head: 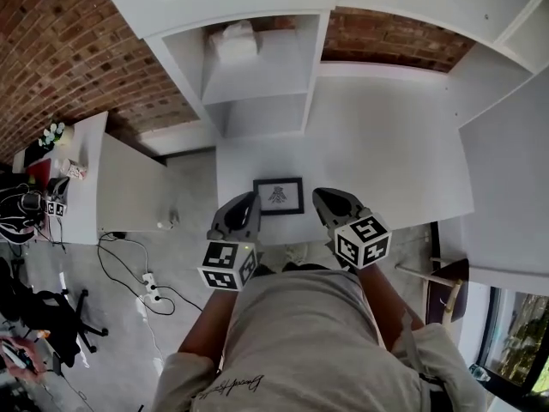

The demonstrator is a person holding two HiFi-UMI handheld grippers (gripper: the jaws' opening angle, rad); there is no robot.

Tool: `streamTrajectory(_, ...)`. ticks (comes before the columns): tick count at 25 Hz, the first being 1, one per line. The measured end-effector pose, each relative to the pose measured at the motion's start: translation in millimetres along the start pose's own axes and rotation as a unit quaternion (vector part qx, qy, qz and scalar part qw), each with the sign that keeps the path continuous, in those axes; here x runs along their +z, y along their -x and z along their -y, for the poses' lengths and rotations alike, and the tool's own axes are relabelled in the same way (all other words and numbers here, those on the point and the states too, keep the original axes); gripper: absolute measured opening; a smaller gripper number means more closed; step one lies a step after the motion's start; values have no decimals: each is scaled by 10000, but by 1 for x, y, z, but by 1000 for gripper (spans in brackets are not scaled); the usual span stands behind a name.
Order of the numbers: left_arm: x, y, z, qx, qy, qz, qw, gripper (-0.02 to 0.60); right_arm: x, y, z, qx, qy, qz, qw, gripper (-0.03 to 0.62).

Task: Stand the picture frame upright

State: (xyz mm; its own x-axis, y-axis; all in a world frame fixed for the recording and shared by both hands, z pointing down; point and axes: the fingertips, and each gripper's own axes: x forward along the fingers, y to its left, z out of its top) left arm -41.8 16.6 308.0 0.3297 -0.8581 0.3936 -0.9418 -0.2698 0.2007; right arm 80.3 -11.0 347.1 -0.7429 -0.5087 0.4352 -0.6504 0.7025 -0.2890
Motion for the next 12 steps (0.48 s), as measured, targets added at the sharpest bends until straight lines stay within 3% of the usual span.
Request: streamTrajectory(12, -11, -20, -21, -63, 23, -325, 9995, 27, -8, -29, 2, 91, -190, -290, 9994, 29)
